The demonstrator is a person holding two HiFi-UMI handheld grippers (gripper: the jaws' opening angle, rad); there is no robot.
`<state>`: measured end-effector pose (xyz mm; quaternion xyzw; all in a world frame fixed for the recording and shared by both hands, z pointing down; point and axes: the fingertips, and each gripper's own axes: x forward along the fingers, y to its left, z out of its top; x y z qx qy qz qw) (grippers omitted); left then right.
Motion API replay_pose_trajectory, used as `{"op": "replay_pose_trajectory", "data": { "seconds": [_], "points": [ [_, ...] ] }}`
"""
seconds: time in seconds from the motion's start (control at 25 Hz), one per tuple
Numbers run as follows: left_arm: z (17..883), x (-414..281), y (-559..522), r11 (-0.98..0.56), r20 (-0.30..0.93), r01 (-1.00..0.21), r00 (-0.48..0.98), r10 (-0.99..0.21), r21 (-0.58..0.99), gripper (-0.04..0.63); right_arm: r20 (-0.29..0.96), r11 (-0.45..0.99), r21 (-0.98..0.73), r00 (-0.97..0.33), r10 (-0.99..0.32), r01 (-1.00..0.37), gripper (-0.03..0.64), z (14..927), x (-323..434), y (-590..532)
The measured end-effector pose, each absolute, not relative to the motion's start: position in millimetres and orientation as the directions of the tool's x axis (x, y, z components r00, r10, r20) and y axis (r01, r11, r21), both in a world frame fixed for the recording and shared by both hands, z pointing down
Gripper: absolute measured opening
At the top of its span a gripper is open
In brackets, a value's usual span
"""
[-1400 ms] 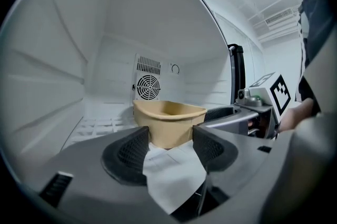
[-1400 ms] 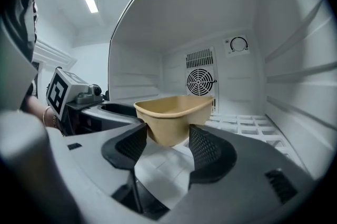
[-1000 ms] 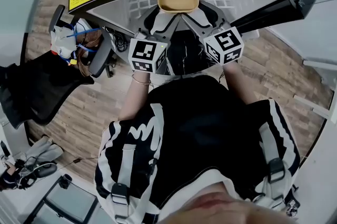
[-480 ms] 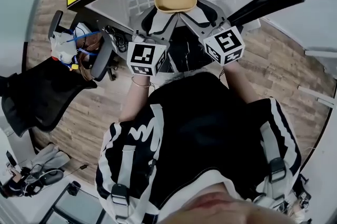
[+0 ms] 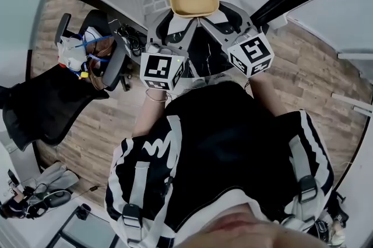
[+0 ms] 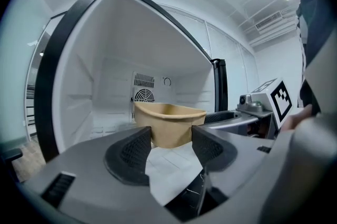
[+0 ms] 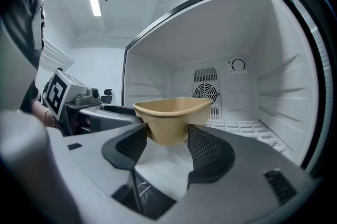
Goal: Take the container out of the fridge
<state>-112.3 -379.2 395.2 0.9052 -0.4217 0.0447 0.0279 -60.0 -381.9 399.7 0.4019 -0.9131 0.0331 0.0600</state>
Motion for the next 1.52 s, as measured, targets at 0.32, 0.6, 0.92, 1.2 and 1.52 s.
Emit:
{"op": "replay_pose_trajectory", "data": {
  "seconds": [0.32, 0.6, 0.92, 1.2, 1.52],
  "points": [
    [388, -103, -355, -0.624, 0.12, -0.781, 0.62, -0.776, 0.0, 0.247, 0.121, 0.69, -0.025, -0.688, -0.716, -0.723, 0.252, 391, -51, -360],
    [382, -94, -325, -0.588, 0.087, -0.809, 0.586, -0.805, 0.001, 0.247, 0.121, 0.717, -0.013, -0.712, -0.691, -0.697, 0.252, 387, -42, -330],
    [380, -86, -283, -0.566, 0.084, -0.824, 0.564, -0.822, -0.001, 0.247, 0.109, 0.737, -0.025, -0.734, -0.67, -0.676, 0.252, 386, -34, -290],
    [377, -73, -244, -0.554, 0.071, -0.832, 0.553, -0.83, 0.003, 0.247, 0.106, 0.744, -0.028, -0.742, -0.662, -0.668, 0.252, 383, -20, -252],
    [373, -56, -190, -0.535, 0.06, -0.845, 0.534, -0.843, 0.004, 0.246, 0.096, 0.76, -0.013, -0.757, -0.646, -0.65, 0.252, 379, -4, -199]
  ]
}}
